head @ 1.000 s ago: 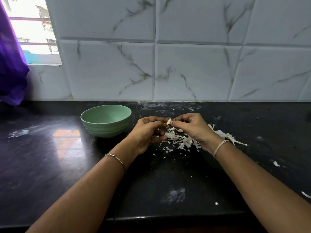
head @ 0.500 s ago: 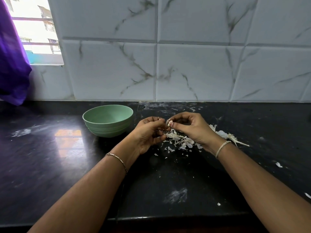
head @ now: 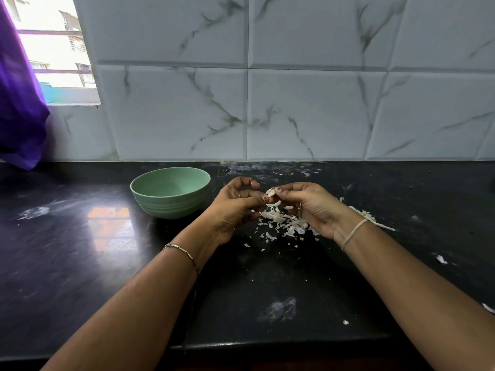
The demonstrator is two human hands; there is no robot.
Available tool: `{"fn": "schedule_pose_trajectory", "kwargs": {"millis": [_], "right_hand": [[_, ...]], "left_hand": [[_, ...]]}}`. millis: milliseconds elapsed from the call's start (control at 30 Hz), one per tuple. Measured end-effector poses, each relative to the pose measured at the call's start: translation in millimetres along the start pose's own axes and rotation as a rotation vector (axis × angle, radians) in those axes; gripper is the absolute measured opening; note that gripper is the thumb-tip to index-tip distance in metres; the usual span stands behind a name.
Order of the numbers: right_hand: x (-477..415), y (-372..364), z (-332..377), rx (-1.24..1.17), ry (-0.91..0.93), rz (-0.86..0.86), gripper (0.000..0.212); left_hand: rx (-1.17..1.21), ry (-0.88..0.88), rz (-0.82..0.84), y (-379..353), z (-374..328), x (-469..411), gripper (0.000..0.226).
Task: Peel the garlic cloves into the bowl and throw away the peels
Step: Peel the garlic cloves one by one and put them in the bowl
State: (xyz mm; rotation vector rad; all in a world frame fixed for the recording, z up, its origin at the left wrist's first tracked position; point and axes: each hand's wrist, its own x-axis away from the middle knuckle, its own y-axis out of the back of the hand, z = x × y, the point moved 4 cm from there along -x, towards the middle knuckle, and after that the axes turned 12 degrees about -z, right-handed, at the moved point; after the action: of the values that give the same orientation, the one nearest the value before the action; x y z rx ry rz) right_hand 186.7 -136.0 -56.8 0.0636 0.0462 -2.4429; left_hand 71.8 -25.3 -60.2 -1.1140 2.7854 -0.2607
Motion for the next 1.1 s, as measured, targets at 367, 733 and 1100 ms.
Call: {"fn": "schedule_pose_trajectory", "kwargs": {"millis": [367, 733, 1100], "right_hand": [[12.0, -8.3, 13.1, -0.116, 0.175, 0.117, 0.016], [10.5, -3.8, 15.4, -0.233, 0.067, 0.074, 0.01], [0.5, 26.1, 25.5, -0.332, 0.128, -0.103, 0.009]], "left_hand": [[0.126, 0.117, 0.056, -2.4, -1.8, 2.3, 0.024], [0.084, 0.063, 0.009, 0.0, -1.3, -1.8, 0.015], [-0.206, -0.16, -0.031, -12.4, 2.4, -6.5, 0.008]]}}
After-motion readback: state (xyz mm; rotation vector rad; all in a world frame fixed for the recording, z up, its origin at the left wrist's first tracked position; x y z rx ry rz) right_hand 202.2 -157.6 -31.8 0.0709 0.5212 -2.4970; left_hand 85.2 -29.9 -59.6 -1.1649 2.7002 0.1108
